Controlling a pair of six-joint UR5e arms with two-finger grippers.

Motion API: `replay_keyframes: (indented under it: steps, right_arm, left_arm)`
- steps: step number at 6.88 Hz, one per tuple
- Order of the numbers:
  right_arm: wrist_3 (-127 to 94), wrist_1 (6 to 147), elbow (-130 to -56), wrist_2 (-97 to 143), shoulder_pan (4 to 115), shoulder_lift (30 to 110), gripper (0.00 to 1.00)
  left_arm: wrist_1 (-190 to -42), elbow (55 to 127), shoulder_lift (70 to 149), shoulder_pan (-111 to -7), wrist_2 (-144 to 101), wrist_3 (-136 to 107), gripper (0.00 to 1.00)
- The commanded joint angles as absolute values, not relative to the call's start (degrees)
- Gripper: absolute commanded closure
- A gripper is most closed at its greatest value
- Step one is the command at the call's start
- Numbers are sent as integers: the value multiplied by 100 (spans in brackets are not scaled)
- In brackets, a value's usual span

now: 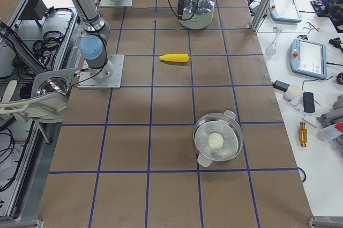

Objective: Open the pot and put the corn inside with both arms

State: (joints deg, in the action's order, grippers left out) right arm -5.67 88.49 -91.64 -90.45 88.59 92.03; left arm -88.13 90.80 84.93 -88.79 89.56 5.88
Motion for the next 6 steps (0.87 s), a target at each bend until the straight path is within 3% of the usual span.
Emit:
replay_keyframes:
  steps: [1,6]
  right_arm:
    - [-571,8833,-9193,-9261,8859,9193,0]
    - [-475,8745,-9132,-9326,8868,9202,0]
  left_arm:
    - [-8833,9079,8473,-8877,9069,589,0]
    - [-8824,9079,8455,-8868,9062,589,0]
